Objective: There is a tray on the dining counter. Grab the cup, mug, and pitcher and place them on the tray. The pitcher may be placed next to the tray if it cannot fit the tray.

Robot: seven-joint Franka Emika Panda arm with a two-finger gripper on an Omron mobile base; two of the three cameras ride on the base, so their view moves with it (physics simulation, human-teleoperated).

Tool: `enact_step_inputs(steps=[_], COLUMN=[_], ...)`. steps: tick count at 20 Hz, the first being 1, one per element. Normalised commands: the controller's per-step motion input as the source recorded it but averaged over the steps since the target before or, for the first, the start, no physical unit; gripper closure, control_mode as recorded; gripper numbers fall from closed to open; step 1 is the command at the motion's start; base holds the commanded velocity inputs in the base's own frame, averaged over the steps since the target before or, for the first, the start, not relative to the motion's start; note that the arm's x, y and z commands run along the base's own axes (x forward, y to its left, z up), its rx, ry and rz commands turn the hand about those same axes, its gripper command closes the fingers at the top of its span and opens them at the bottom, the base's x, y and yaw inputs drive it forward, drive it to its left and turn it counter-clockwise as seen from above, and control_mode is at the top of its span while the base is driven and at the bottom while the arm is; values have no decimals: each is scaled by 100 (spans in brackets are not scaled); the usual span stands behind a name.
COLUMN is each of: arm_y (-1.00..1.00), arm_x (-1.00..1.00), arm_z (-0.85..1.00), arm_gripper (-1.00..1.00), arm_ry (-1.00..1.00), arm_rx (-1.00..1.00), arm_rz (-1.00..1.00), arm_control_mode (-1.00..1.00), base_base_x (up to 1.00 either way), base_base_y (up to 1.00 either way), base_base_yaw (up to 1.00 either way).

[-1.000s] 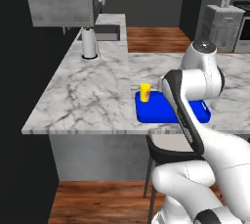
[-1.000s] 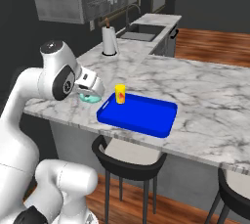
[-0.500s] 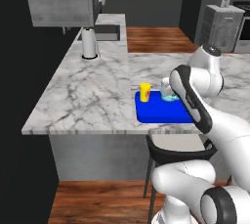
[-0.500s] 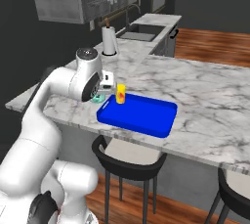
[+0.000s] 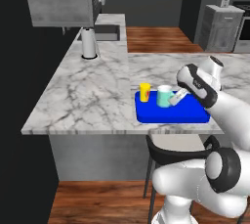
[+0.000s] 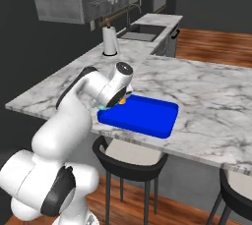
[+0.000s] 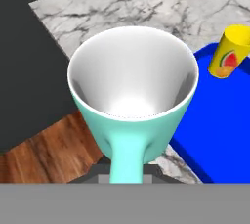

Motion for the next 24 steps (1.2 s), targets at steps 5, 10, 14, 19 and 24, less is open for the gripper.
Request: enact_step_inputs(steps=[5,10,14,19,24], arm_y=[0,0,0,0,0], arm_x=[63,62,48,41,16], arm_z=[-27,-33,-32,-38,-44], arm_gripper=[100,100,100,100,100], arm_ry=[0,0,0,0,0], arm_rx=[0,0,0,0,0], arm_rz=[29,22,9,0,-1], arm_control_mode=[-100,-100,-100,-100,-100], base_base_x=[0,0,0,0,0], base_base_y=[0,0,0,0,0], base_base_yaw=[0,0,0,0,0])
